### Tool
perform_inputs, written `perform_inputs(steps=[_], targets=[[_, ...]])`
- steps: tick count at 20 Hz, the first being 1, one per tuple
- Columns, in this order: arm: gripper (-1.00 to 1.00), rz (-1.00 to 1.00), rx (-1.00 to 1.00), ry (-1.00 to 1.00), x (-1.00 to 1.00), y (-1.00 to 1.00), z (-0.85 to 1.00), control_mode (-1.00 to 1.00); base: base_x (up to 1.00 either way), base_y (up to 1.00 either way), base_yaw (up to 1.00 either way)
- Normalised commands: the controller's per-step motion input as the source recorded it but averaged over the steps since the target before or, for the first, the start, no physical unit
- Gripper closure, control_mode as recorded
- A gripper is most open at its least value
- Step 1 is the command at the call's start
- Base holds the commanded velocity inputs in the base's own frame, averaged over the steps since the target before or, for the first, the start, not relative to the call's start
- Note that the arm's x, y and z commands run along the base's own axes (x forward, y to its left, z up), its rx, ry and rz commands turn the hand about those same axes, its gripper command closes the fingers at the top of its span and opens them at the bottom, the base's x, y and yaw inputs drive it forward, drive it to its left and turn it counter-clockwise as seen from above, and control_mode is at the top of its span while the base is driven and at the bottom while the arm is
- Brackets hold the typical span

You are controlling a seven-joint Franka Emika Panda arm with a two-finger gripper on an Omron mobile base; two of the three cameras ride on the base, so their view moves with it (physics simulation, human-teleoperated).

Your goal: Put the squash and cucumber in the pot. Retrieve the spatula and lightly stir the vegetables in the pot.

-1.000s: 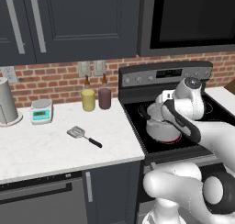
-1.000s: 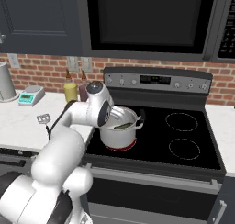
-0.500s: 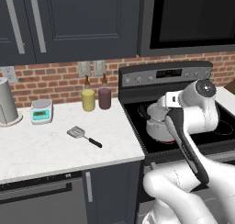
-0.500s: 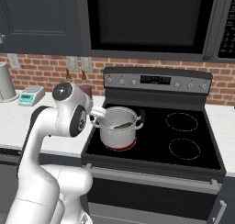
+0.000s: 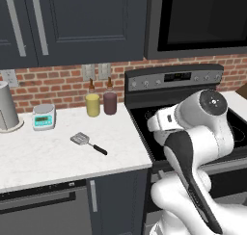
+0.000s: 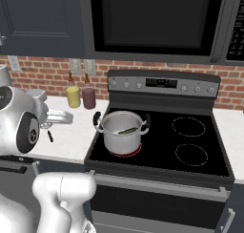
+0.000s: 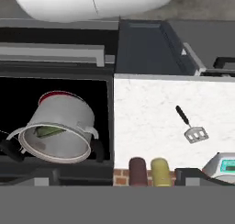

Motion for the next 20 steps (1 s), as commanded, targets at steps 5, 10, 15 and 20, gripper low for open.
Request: perform_inputs(steps=[5,10,15,20], targets=[[-1.0,0.32,-0.16,0.32,-0.16,1.0,0.04,-1.0,0.0,0.0,0.0],[-1.0,0.33,-0.16,0.4,0.39,0.96,-0.77,-1.0,0.0,0.0,0.0],[-1.0,0.25,-0.07,0.17,0.71,0.6,-1.0,-1.0,0.0,0.0,0.0],[-1.0,0.14,-0.01,0.01,0.73,0.07,-0.72,-1.0,0.0,0.0,0.0]])
